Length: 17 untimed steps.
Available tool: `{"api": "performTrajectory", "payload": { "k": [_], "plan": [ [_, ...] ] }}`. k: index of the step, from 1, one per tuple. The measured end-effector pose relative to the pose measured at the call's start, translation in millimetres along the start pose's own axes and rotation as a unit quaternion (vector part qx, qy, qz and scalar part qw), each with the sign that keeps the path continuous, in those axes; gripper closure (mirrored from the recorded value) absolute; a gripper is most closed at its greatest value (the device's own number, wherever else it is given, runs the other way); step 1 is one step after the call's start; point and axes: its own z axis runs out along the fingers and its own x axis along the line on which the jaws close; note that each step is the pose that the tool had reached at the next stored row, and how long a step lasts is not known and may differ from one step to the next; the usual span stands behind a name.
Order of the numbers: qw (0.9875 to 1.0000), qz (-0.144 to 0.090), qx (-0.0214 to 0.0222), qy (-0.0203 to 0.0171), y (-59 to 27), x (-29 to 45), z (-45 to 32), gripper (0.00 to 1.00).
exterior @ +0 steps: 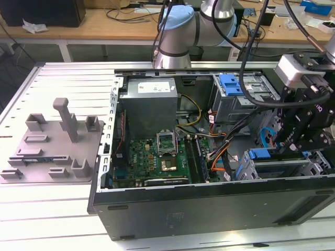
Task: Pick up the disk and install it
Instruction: 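Insert the second disk wire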
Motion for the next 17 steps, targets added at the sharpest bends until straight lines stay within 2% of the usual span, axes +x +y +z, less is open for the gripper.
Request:
{"api": "performTrajectory", "payload": {
  "k": [5,9,10,12,13,14,15,16,17],
  "plan": [
    [1.0,0.0,0.0,0.0002,1.1,-0.1,-7.9,0.64],
    [1.0,0.0,0.0023,0.0009,11.0,-0.4,-16.5,0.64],
    [1.0,0.0,0.0034,0.0017,13.5,-1.1,-21.7,0.64],
    [1.0,0.0,0.0054,0.0041,16.2,-3.8,-29.6,0.64],
    [0.9999,0.0,0.0074,0.0069,18.4,-7.1,-36.6,0.65],
    [0.9999,0.0,0.0088,0.0082,19.4,-8.5,-39.2,0.72],
    [0.9999,0.001,0.0097,0.0107,20.8,-9.8,-40.1,0.72],
    [0.9998,0.001,0.0102,0.0148,22.5,-11.3,-40.0,0.78],
    [0.9998,0.001,0.0103,0.0156,22.7,-11.6,-40.0,0.85]
  ]
}}
